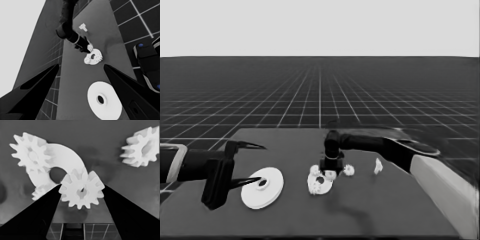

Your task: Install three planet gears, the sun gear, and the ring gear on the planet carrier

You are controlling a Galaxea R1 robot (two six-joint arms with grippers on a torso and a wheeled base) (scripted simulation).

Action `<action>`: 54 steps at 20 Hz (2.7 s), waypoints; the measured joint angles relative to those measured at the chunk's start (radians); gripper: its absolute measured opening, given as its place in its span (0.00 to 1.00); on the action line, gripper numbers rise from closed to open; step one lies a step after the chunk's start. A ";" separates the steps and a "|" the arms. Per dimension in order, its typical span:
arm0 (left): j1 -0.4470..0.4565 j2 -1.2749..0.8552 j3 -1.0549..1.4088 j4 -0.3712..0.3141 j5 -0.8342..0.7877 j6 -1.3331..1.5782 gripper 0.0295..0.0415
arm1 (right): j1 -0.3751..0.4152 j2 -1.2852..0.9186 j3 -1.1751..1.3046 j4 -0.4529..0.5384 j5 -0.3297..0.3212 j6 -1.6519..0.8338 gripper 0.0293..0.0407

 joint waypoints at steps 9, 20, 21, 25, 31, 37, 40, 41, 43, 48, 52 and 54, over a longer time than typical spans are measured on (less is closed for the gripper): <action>0.000 0.000 0.000 0.000 0.000 0.000 0.75 | -0.051 0.014 -0.048 -0.047 0.024 -0.027 0.45; 0.000 0.000 0.000 0.000 0.000 0.000 0.75 | 0.045 -0.010 0.034 0.042 -0.018 0.021 0.81; 0.000 0.000 0.000 0.000 0.000 0.000 0.75 | 0.070 -0.012 0.045 0.065 -0.024 0.028 0.81; 0.000 0.000 0.000 0.000 0.000 0.000 0.75 | 0.099 -0.014 0.054 0.094 -0.031 0.034 0.81; 0.000 0.000 0.000 0.000 0.000 0.000 0.75 | 0.134 -0.182 -0.011 0.139 -0.005 -0.196 0.81; 0.000 0.000 0.000 0.000 0.000 0.000 0.75 | 0.138 -0.204 -0.060 0.149 0.000 -0.269 0.81; 0.000 0.000 0.000 0.000 0.000 0.000 0.75 | 0.019 -0.177 -0.133 0.050 0.068 -0.306 0.81; 0.000 0.000 0.000 0.000 0.000 0.000 0.75 | -0.009 -0.167 -0.160 0.031 0.086 -0.319 0.81; 0.000 0.000 0.000 0.000 0.000 0.000 0.75 | -0.033 -0.156 -0.189 0.014 0.104 -0.332 0.81; 0.000 0.000 0.000 0.000 0.000 0.000 0.75 | -0.042 -0.150 -0.204 0.007 0.113 -0.339 0.81; 0.000 0.000 0.000 0.000 0.000 0.000 0.75 | -0.042 -0.150 -0.205 0.006 0.113 -0.340 0.17; 0.000 0.000 0.000 0.000 0.000 0.000 0.75 | -0.042 -0.150 -0.205 0.006 0.113 -0.340 0.17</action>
